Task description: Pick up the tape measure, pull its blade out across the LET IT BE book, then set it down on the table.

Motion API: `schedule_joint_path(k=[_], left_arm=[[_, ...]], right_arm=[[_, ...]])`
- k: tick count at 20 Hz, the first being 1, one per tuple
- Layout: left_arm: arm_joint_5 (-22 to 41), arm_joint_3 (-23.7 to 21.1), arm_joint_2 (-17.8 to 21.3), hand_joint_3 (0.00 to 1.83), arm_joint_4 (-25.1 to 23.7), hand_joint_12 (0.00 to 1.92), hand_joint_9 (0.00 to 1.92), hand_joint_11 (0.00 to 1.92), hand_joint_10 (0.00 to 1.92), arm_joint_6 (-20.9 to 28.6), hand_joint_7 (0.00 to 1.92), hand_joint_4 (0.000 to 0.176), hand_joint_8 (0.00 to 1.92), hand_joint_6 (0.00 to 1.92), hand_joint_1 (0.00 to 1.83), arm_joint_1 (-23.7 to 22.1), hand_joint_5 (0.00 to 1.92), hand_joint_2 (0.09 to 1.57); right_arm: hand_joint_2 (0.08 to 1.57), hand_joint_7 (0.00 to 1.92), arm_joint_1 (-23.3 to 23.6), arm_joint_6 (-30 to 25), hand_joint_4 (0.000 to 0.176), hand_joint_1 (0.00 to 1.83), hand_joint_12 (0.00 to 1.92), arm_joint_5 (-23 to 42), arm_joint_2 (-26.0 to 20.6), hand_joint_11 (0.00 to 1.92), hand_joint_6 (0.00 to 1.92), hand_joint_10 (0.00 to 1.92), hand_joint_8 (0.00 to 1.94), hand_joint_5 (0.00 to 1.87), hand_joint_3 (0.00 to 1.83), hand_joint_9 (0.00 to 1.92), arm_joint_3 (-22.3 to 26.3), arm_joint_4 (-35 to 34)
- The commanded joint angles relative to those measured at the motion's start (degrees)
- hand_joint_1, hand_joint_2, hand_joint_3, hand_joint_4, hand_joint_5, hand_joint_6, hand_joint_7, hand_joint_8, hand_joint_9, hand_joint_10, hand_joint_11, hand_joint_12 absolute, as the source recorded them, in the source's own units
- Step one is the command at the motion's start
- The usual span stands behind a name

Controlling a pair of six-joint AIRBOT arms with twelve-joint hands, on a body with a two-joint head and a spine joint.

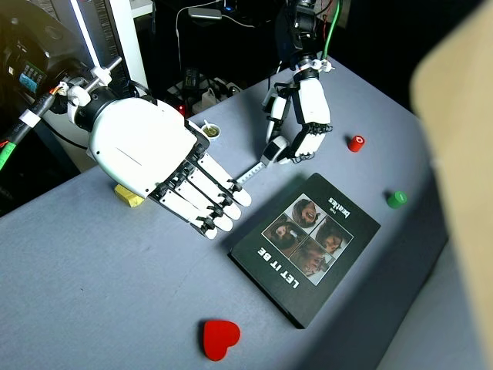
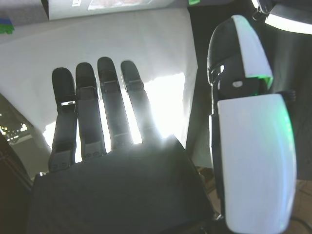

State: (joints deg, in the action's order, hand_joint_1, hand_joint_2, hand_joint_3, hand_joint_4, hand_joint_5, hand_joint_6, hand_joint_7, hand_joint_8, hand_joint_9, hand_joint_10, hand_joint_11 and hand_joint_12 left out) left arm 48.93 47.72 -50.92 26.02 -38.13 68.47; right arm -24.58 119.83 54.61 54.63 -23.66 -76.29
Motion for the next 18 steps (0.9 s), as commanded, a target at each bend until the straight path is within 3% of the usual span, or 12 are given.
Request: schedule_joint_path(k=[1, 5, 8, 13, 18], left_arm=[[4.3, -0.2, -0.2, 0.00, -0.6, 0.94, 1.02, 0.92, 1.05, 0.0, 1.24, 0.000, 0.52, 0.73, 1.39, -0.8, 1.05, 1.05], [2.7, -0.6, 1.5, 0.00, 0.4, 0.95, 0.97, 0.89, 1.12, 0.8, 1.20, 0.000, 0.61, 0.83, 1.39, -4.9, 0.97, 1.07], [-3.2, -0.8, 4.9, 0.00, 0.4, 0.95, 1.00, 0.89, 1.10, -0.2, 1.18, 0.000, 0.61, 0.86, 1.39, -9.9, 0.98, 1.07], [-9.7, 0.8, 8.6, 0.00, -1.2, 0.94, 0.98, 0.86, 1.11, -0.4, 1.18, 0.000, 0.61, 0.86, 1.39, -17.7, 0.98, 1.07], [-16.8, 4.4, 8.3, 0.00, -2.9, 0.95, 0.98, 0.87, 1.11, 0.6, 1.18, 0.000, 0.62, 0.85, 1.39, -25.9, 0.98, 1.07]], right_arm=[[1.01, 0.29, 0.5, -0.4, 0.000, 0.49, 0.88, 2.4, -0.2, 0.00, 0.00, 0.00, 0.00, 0.19, 0.00, 0.26, 0.4, 4.2], [1.02, 0.29, 1.1, -0.4, 0.000, 0.49, 0.88, 1.5, -0.2, 0.00, 0.00, 0.00, 0.00, 0.20, 0.00, 0.26, 0.3, 4.6], [1.03, 0.31, 2.2, -0.2, 0.000, 0.51, 0.88, -0.5, 0.0, 0.00, 0.02, 0.00, 0.01, 0.24, 0.00, 0.27, -0.2, 5.3], [1.02, 0.36, 6.0, -0.3, 0.000, 0.99, 0.94, 0.1, 1.8, 0.00, 0.02, 0.01, 0.01, 0.35, 0.00, 0.29, -2.3, 8.8], [1.11, 0.50, 11.7, 3.7, 0.000, 1.06, 1.06, 0.1, 5.2, 0.02, 0.03, 0.02, 0.01, 0.49, 0.01, 0.43, -7.1, 7.1]])
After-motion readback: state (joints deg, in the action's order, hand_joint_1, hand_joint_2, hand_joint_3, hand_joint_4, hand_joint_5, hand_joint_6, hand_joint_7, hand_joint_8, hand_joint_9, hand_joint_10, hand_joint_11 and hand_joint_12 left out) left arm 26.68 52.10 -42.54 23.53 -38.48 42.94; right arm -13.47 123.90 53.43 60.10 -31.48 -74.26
